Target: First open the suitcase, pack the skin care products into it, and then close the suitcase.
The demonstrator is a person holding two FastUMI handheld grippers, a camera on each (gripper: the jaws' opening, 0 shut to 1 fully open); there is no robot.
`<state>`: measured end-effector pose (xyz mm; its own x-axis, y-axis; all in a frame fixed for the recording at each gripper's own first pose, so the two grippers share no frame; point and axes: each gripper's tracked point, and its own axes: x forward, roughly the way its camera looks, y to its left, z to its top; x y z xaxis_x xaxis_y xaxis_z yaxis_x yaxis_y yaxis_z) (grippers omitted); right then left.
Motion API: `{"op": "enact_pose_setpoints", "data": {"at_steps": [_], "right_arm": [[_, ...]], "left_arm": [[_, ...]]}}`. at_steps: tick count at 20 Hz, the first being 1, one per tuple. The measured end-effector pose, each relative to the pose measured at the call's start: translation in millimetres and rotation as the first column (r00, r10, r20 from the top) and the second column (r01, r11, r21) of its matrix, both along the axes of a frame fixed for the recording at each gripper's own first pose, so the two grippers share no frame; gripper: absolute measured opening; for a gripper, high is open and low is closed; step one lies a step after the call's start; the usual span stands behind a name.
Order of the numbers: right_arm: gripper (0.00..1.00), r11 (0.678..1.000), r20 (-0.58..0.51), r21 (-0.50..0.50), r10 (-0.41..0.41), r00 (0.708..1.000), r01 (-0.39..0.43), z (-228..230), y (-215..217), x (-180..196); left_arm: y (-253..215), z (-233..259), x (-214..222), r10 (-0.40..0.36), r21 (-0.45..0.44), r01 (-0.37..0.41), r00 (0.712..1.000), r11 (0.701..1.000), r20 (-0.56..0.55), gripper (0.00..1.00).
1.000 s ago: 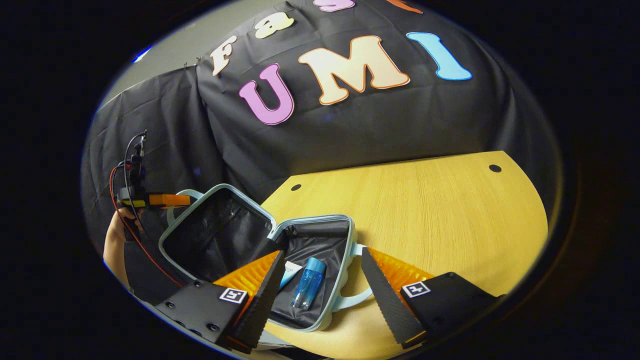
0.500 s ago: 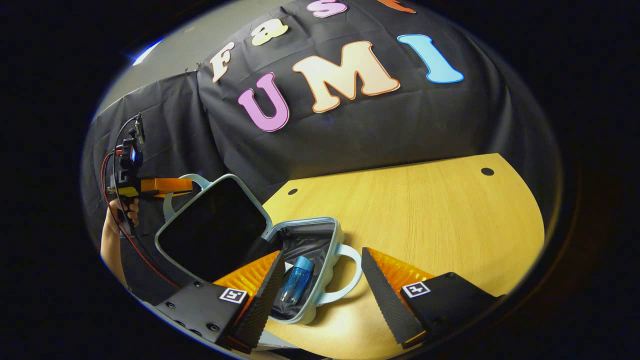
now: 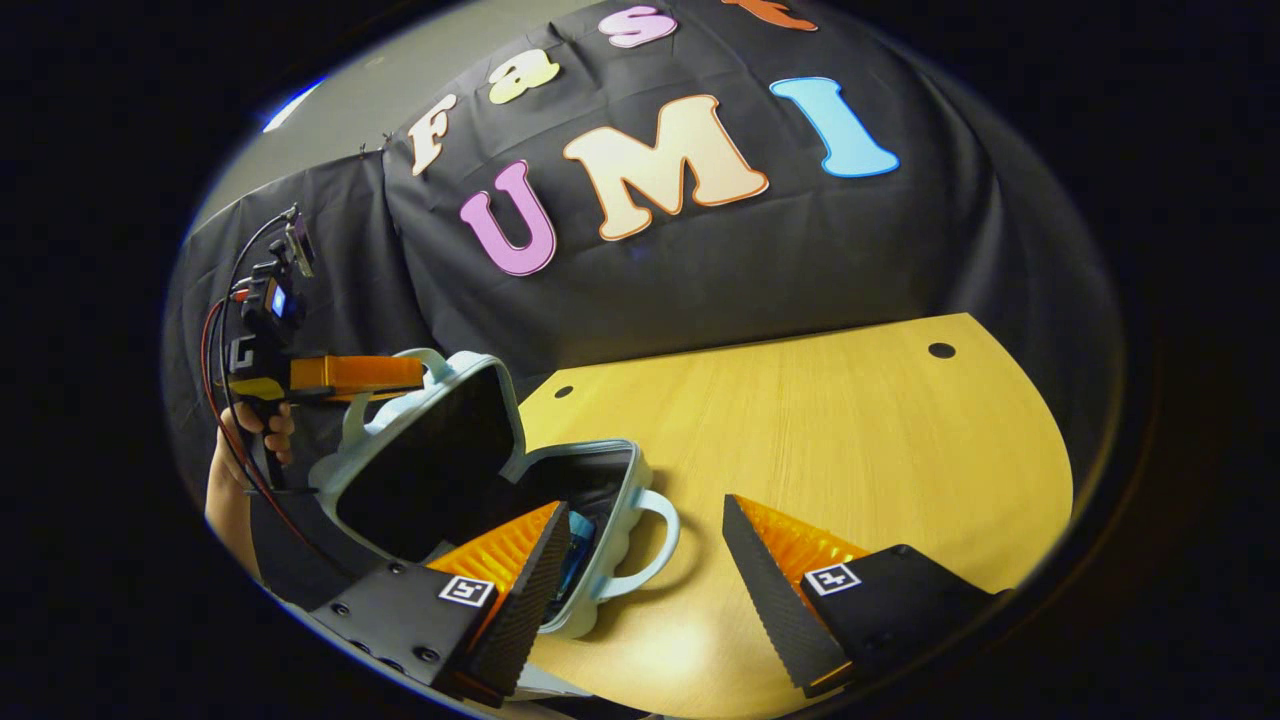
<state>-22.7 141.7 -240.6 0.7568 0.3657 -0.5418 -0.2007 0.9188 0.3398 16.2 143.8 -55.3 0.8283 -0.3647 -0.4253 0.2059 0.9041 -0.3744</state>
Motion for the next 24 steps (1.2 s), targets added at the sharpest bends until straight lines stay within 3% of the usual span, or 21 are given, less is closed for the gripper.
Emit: {"op": "enact_pose_setpoints", "data": {"at_steps": [7,14,16,19,21,24], "right_arm": [[0.97,0.999,0.027,-0.023,-0.027,0.999,0.028,8,-45,-14],[0.97,0.998,0.02,-0.043,-0.036,0.999,0.037,6,-110,-24],[0.97,0.998,0.018,-0.043,-0.041,0.999,0.042,8,-122,-22],[0.97,0.996,0.043,-0.051,-0.076,0.996,0.078,17,-131,-12],[0.98,0.988,0.131,-0.076,-0.124,0.984,0.134,40,-136,5],[0.98,0.974,0.306,-0.074,-0.182,0.934,0.214,89,-127,32]], "left_arm": [[-78,-51,-1,-0.066,0.111,0.074,0.995,0.991,-0.074,0.07],[-109,-99,4,-0.017,0.23,0.048,0.991,0.972,-0.134,0.1],[-114,-100,4,0.011,0.272,0.018,0.994,0.962,-0.105,0.17],[-117,-70,8,0.042,0.347,-0.056,0.998,0.936,0.048,0.64],[-112,-44,8,0.082,0.361,-0.134,0.984,0.923,0.157,0.7],[-103,-3,8,0.125,0.36,-0.238,0.942,0.902,0.31,0.77]]}}
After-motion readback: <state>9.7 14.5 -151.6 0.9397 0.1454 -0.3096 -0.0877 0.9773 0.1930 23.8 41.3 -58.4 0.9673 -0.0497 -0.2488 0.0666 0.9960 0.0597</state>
